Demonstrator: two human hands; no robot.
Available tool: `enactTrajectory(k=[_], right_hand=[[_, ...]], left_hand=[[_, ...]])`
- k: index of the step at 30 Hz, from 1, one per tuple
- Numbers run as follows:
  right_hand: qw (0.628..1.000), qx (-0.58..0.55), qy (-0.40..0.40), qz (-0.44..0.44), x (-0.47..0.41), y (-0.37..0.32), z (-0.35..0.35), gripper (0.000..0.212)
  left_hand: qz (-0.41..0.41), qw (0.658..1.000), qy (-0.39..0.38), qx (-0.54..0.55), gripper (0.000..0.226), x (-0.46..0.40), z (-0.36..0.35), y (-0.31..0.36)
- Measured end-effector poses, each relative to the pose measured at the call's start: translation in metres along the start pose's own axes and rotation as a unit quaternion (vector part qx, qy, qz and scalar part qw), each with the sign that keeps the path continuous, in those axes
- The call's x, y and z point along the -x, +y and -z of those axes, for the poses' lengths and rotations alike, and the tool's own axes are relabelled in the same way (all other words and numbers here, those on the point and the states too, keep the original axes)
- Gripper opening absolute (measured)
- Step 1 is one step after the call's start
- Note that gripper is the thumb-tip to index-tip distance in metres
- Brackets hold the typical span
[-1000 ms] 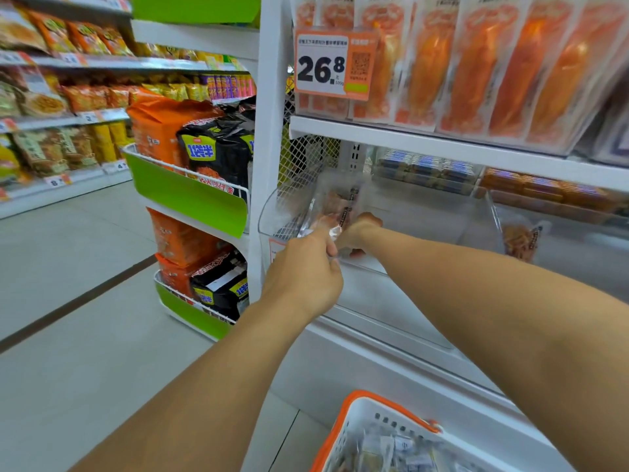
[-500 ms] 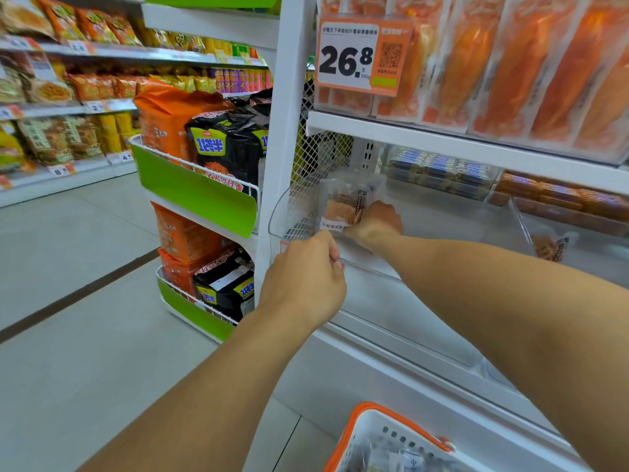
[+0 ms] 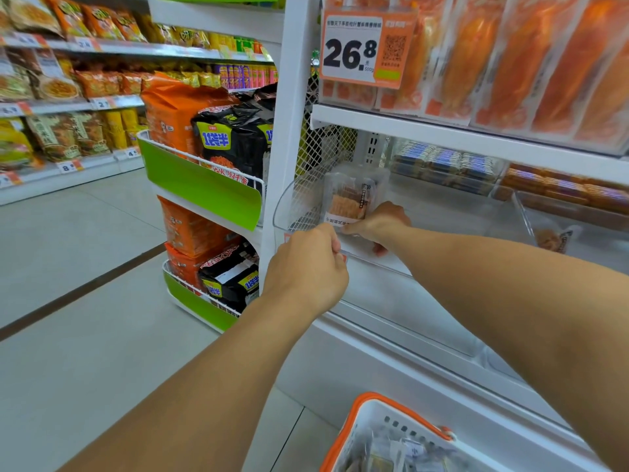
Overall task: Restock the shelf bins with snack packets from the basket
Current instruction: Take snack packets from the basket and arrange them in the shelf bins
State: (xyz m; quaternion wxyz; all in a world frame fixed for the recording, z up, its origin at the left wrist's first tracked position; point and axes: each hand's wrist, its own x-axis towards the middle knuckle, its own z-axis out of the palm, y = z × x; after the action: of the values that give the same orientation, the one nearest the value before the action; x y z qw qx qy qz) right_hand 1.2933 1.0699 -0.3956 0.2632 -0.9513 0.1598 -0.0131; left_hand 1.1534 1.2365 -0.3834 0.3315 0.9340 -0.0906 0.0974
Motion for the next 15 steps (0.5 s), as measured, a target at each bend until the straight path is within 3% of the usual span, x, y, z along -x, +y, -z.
enactTrajectory(k=[3,11,13,15], right_hand=[[1.000,0.007,-0.004,0.006,0.006,-0.001,0.013,0.051],[0.998,0.057,-0.020,0.029,0.037,0.011,0.048,0.038],[0.994,0.078,0.000,0.083,0.059,0.006,0.061,0.034],[0.979,0.085,0.073,0.171,0.095,0.010,0.076,0.040]], left_hand=[[0.001,1.000,-0.001,-0.004,0.002,-0.002,-0.001,0.003],[-0.002,0.999,-0.042,-0.015,0.012,0.005,-0.006,0.007],[-0.024,0.997,-0.070,-0.009,0.016,0.008,-0.002,0.009],[-0.049,0.988,-0.148,0.004,0.019,0.013,-0.002,0.017]])
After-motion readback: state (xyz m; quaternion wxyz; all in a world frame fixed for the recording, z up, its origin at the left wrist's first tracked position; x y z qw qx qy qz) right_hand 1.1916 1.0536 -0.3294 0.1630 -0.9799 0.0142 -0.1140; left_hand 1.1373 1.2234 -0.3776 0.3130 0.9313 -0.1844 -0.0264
